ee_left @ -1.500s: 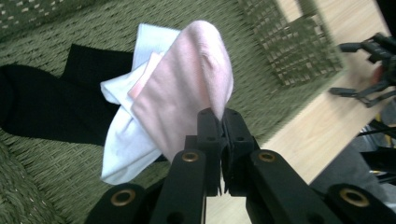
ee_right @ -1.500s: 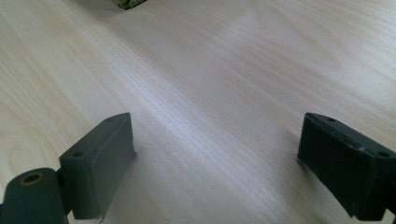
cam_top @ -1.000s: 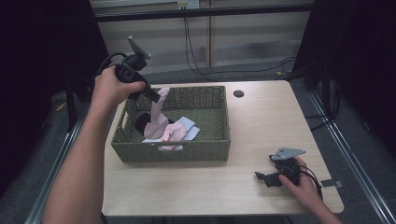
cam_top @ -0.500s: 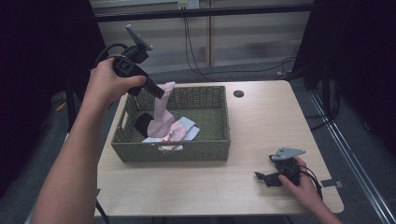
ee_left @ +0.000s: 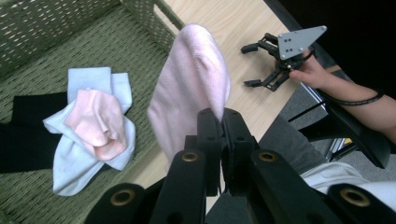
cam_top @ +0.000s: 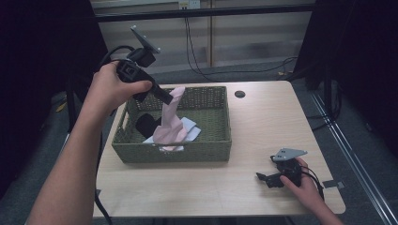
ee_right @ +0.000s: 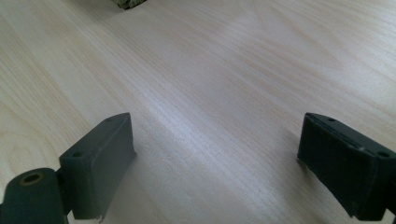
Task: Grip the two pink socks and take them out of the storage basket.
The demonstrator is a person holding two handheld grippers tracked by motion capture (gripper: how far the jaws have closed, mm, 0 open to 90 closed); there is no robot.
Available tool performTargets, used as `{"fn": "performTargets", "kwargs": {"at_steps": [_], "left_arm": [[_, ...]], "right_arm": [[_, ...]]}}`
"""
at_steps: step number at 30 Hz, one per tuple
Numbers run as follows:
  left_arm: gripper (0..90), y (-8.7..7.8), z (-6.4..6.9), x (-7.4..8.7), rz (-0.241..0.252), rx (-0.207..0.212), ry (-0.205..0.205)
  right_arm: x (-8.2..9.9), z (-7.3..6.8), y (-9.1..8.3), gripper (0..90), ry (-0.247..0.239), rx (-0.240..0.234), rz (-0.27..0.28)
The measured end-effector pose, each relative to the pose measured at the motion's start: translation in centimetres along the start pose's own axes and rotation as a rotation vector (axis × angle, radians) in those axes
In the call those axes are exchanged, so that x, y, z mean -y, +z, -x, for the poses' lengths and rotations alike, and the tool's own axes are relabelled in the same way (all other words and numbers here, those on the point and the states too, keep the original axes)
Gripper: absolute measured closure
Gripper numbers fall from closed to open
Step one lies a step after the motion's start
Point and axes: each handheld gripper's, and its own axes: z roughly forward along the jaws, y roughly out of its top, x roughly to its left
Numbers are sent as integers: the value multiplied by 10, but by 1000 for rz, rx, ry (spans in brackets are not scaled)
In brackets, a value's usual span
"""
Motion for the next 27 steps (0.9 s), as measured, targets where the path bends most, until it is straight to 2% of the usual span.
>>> {"fn": "performTargets", "kwargs": {"at_steps": [8,19,27], "left_arm": [[872,2,9,3,-5,12,19],[871,10,13,11,-23,17,22],[869,21,12,20,-33,20,20]], "right_arm": [[0,0,0,99,0,0,0],[0,0,0,99,0,0,0],[0,0,0,99,0,0,0]]}}
